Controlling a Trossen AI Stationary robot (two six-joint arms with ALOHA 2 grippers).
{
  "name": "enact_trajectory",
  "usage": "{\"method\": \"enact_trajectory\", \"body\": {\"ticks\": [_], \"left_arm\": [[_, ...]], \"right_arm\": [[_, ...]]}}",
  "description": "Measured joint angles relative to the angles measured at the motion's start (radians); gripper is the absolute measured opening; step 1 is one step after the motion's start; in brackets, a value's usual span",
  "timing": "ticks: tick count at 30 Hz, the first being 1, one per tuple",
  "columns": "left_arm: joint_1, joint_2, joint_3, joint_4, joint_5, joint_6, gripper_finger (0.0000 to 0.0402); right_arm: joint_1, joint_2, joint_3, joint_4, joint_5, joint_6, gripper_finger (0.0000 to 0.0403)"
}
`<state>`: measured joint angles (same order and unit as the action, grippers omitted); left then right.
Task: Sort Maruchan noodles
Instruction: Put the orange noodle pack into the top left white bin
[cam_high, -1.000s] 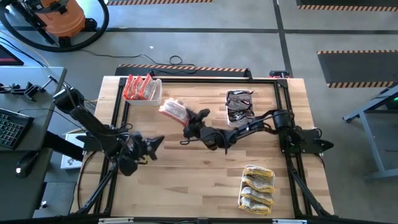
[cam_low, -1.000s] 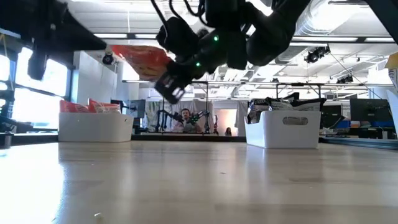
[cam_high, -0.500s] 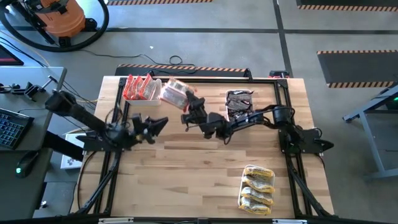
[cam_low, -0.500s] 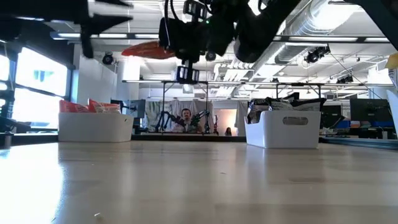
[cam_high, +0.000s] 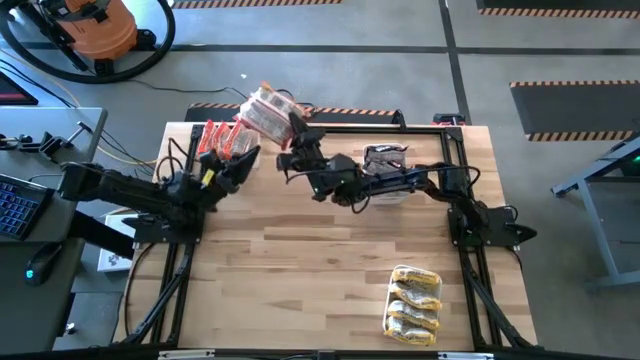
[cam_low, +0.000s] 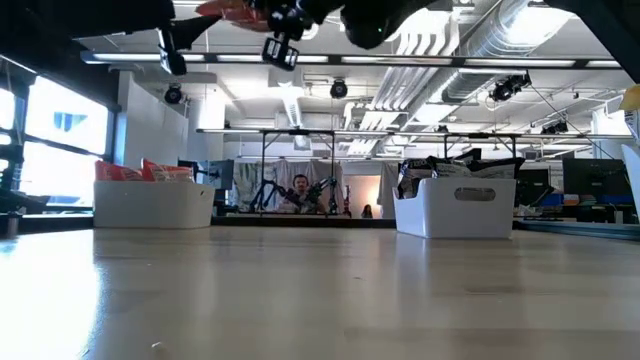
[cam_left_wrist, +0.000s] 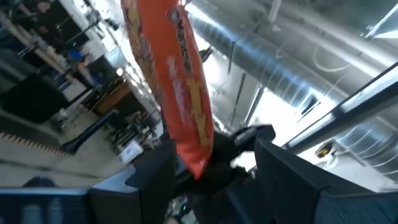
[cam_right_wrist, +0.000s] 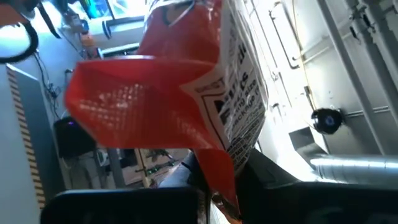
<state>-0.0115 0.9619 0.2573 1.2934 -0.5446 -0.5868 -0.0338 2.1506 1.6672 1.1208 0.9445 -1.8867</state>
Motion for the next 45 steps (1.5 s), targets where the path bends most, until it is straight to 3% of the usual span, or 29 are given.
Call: {"method": "enact_trajectory", "body": {"ticks": [6, 15, 25, 36, 45], "left_arm": [[0.104, 0.017, 0.08, -0.041, 0.109, -0.003, 0.0214], [0.151, 0.028, 0.108, -0.143, 0.117, -0.008, 0.0214], [0.156, 0.002, 0.108, -0.138, 0.079, 0.039, 0.0214], [0.195, 0.008, 0.108, -0.131, 0.091, 0.039, 0.0214], [0.242, 0.008, 0.108, -0.143, 0.153, 0.013, 0.0214]], "right_arm": [[0.0, 0.0, 0.066, -0.181, -0.026, 0.09, 0.0019], [-0.008, 0.0, 0.068, -0.168, -0.025, 0.096, 0.0019], [-0.015, 0.001, 0.068, -0.1, -0.029, 0.067, 0.0019], [-0.016, 0.002, 0.068, -0.163, -0.039, 0.136, 0.0019], [-0.016, 0.001, 0.068, -0.144, -0.034, 0.134, 0.0019]]}}
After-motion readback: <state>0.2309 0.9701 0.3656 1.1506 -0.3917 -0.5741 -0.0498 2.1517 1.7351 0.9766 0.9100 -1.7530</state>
